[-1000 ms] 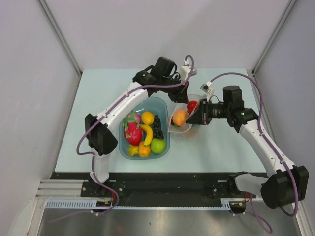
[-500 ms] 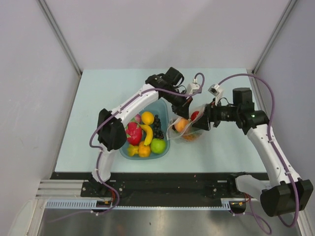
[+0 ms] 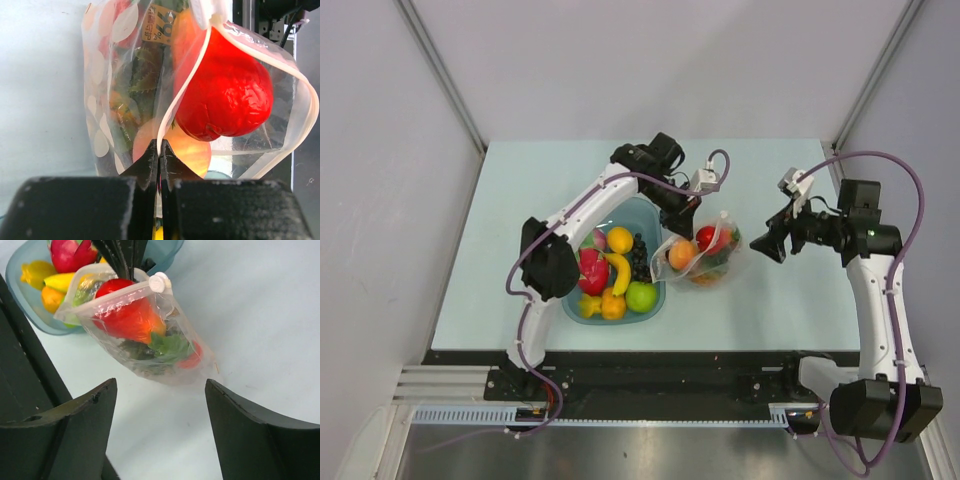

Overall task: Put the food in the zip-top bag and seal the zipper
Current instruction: Adjust the fake fruit in the zipper food storage bag.

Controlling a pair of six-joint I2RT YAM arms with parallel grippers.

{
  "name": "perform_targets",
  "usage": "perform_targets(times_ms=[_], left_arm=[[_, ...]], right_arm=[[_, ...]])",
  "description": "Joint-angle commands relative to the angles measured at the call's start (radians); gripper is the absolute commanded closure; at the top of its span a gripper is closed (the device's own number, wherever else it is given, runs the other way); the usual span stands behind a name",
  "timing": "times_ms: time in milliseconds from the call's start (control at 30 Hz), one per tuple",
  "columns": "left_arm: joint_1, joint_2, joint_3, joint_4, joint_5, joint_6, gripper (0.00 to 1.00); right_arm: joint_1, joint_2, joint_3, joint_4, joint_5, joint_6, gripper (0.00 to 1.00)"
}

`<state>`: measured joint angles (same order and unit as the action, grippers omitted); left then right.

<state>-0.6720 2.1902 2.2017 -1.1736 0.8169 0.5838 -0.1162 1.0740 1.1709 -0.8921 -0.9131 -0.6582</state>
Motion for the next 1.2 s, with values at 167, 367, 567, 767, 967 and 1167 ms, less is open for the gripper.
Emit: perform_targets(times_ms=[167, 367, 567, 767, 967, 1167], left_arm=[[-0.017, 0.014, 0.093, -0.017, 0.044, 0.042, 0.99], [-0.035, 0.000, 0.102, -0.021, 0.025, 0.054, 1.00], [-0.038, -0.012, 0.096, -0.023, 0.021, 0.091, 1.00], [-0.044, -0.021, 0.096, -0.018, 0.030, 0.125, 1.00], [-0.060, -0.024, 0.093, -0.021, 0.033, 0.168, 1.00], [-0.078, -0.040, 0.085, -0.032, 0.062, 0.238, 1.00]], right_arm=[[0.076, 0.107, 0.035, 0.070, -0.145, -0.166, 0.33], [0.147, 0.122, 0.013, 0.145, -0.133, -0.152, 0.35], [0.124, 0.175, 0.065, 0.144, -0.148, -0.138, 0.35], [0.030, 0.196, 0.096, 0.075, -0.170, -0.207, 0.35], [0.041, 0.222, 0.119, 0.065, -0.194, -0.239, 0.32], [0.067, 0.263, 0.138, 0.025, -0.187, -0.333, 0.30]])
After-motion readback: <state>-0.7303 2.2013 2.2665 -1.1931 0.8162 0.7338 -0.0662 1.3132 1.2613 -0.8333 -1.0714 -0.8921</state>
